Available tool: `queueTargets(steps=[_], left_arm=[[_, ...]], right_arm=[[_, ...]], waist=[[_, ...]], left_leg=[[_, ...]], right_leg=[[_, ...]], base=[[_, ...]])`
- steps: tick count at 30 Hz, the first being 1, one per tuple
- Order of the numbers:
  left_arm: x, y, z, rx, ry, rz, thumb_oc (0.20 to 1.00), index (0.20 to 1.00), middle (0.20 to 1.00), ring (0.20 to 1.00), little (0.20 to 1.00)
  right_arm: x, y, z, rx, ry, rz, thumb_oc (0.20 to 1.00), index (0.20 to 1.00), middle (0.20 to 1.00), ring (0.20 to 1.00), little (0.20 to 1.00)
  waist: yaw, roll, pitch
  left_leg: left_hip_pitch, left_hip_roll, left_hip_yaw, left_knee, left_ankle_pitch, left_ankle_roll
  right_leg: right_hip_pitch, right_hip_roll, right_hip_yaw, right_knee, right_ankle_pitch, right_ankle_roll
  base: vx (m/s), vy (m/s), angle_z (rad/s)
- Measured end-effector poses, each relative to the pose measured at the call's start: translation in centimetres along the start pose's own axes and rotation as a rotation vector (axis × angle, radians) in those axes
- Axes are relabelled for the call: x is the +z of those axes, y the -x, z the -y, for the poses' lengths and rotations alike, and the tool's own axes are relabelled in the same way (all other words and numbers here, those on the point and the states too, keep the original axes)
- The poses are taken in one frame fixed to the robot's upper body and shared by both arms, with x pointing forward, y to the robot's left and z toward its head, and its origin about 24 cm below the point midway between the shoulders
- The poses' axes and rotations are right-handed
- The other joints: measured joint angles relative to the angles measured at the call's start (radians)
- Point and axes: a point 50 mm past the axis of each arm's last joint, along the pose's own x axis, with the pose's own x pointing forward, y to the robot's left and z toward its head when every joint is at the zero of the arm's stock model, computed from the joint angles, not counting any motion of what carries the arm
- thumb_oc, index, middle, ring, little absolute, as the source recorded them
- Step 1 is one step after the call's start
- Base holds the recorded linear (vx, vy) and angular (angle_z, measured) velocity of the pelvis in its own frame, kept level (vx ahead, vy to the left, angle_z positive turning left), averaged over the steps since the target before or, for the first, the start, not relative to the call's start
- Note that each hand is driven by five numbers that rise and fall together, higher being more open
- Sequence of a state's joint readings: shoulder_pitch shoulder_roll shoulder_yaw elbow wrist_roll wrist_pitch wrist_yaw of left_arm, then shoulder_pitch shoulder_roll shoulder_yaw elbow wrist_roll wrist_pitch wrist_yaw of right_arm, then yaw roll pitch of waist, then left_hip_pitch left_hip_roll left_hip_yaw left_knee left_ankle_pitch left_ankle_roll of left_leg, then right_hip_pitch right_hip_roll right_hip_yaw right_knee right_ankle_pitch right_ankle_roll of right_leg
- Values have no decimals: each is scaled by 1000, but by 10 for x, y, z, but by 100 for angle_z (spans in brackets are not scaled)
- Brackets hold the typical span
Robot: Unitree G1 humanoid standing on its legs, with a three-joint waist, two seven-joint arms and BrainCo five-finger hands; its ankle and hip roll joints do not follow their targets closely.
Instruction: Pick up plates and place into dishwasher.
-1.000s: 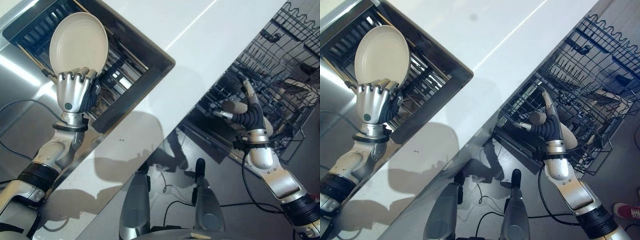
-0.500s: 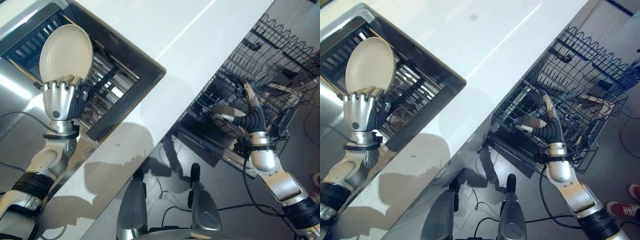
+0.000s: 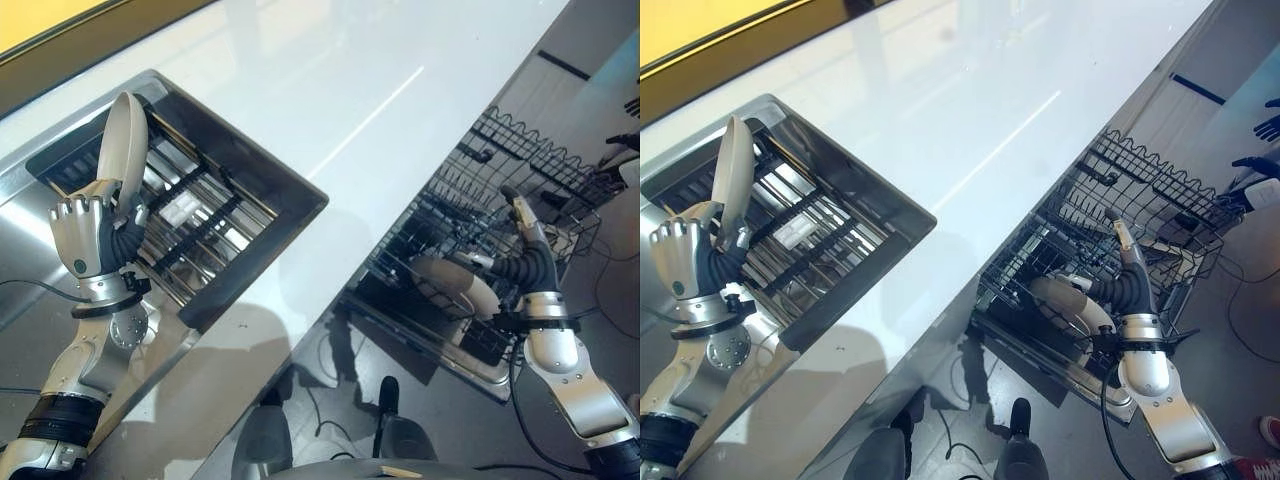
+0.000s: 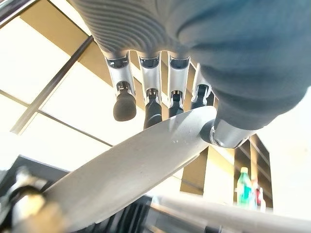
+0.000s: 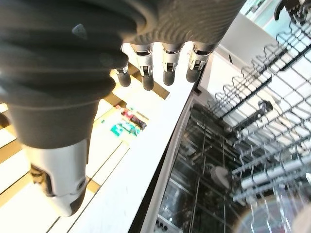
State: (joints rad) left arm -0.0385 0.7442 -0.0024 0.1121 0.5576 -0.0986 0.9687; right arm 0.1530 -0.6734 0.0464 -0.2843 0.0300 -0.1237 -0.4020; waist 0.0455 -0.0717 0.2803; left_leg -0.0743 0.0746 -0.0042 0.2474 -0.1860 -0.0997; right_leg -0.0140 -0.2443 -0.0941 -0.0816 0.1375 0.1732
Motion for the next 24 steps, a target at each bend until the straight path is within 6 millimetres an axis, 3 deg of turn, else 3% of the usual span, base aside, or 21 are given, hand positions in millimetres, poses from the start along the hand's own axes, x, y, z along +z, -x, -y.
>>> queueTargets(steps=[4, 16, 24], left_arm=[[4, 17, -1, 1, 97, -95, 200, 200, 200, 200, 200], [21, 6, -17, 35, 433, -183, 200, 200, 200, 200, 200], [40, 7, -8, -212, 914, -267, 200, 200, 200, 200, 200]], right_arm=[[-1, 6, 1, 20, 3, -13, 1000, 1000, 1000, 1000, 1000], [-2, 8, 4, 1, -3, -23, 1000, 1000, 1000, 1000, 1000], [9, -5, 7, -24, -25, 35, 1000, 1000, 1000, 1000, 1000]], waist=[[20, 18, -45], [52, -2, -103], [60, -5, -118]], left_leg=[[33, 3, -7, -32, 4, -4], [63, 14, -54, -129, 65, -33], [63, 18, -66, -142, 83, -37]], right_leg=[[30, 3, -5, -8, -11, 5], [62, 23, -26, -8, -56, 6], [63, 27, -26, -8, -57, 4]], base=[[24, 28, 7], [-17, 38, 13], [-74, 30, 5]])
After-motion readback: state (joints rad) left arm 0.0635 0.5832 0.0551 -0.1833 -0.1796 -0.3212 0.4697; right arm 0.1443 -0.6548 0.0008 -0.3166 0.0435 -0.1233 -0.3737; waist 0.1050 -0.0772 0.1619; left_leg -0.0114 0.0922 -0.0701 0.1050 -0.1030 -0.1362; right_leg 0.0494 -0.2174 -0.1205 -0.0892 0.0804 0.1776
